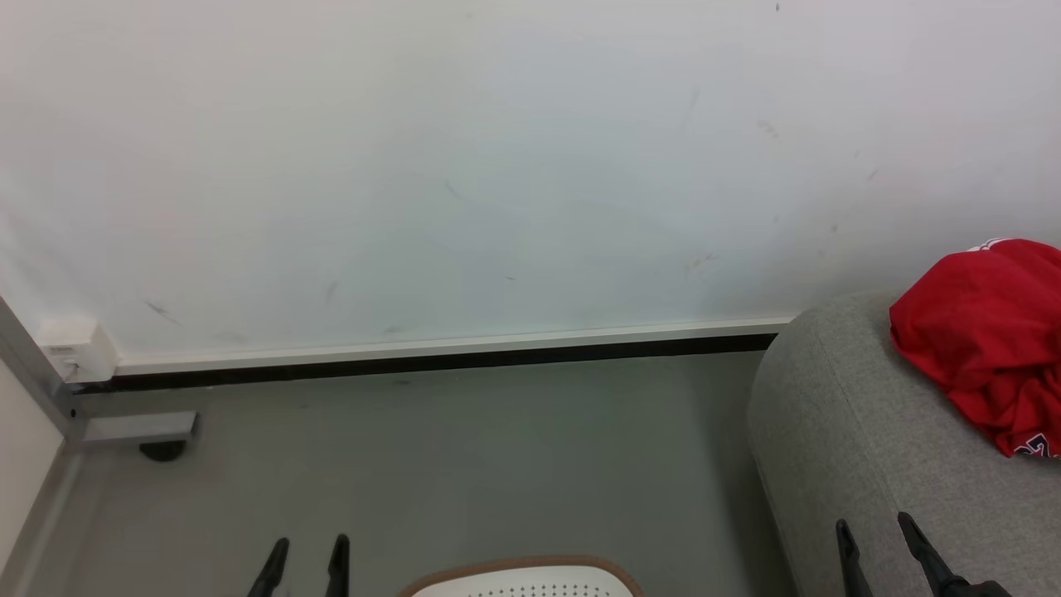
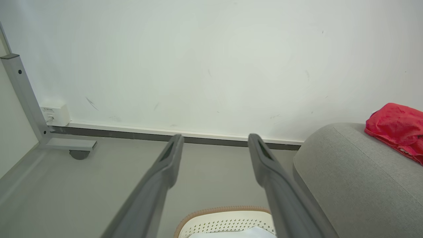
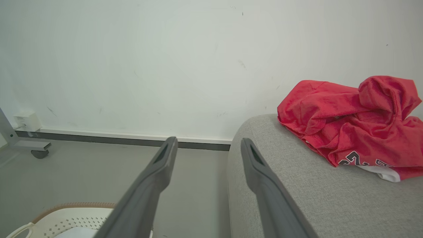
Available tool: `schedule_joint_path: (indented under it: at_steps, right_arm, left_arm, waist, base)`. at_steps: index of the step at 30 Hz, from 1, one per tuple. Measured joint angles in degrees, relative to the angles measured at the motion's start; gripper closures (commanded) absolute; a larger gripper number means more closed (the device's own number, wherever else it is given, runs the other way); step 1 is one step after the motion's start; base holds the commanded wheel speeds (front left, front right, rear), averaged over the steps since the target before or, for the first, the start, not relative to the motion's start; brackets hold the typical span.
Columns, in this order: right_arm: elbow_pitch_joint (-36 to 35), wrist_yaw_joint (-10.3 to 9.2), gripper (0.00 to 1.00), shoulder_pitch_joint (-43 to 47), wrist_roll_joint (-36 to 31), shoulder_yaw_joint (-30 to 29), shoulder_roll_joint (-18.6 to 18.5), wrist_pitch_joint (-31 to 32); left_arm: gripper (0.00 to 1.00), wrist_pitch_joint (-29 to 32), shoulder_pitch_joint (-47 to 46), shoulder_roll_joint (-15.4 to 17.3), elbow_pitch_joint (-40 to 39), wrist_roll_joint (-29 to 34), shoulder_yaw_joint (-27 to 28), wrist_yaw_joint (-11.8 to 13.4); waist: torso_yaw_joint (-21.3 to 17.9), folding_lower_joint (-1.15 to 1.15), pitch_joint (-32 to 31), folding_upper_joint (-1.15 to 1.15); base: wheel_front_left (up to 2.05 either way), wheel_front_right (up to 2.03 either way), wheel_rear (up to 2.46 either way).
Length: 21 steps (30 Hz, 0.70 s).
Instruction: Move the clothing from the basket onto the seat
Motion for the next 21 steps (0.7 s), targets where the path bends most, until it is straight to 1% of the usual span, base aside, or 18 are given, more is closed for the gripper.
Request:
schedule_joint_path:
  at_steps: [3, 15, 16, 21]
  right_arm:
    - [0.0, -0.01, 0.00, 0.0, 0.3, -0.1, 0.0, 0.0]
    - [0.1, 0.00, 0.00, -0.1, 0.6, -0.1, 0.0, 0.0]
    - [0.3, 0.00, 1.00, -0.1, 0.6, 0.0, 0.0, 0.0]
    - [2.4, 0.00, 1.00, 0.9, 1.8, -0.2, 0.5, 1.0]
  left_arm:
    - [0.00, 0.0, 0.0, -0.4, 0.1, 0.4, 0.0, -0.4]
    - [0.00, 0.0, -0.1, -1.1, 1.0, 1.1, 0.5, -0.7]
    - [1.00, 0.0, 0.0, -1.2, 1.5, 0.9, 0.4, -0.7]
    - [1.00, 0.6, 1.0, -1.6, 3.7, -0.2, 0.4, -0.7]
  waist:
    - [-0.1, 0.00, 0.1, 0.00]
    - [0.0, 0.00, 0.3, 0.00]
    - [0.0, 0.00, 0.3, 0.00]
    - [0.0, 0.00, 0.4, 0.00]
  base:
    - [0.00, 0.00, 0.00]
    - [0.00, 0.00, 0.00]
    - [0.00, 0.00, 0.00]
    - [0.00, 0.00, 0.00]
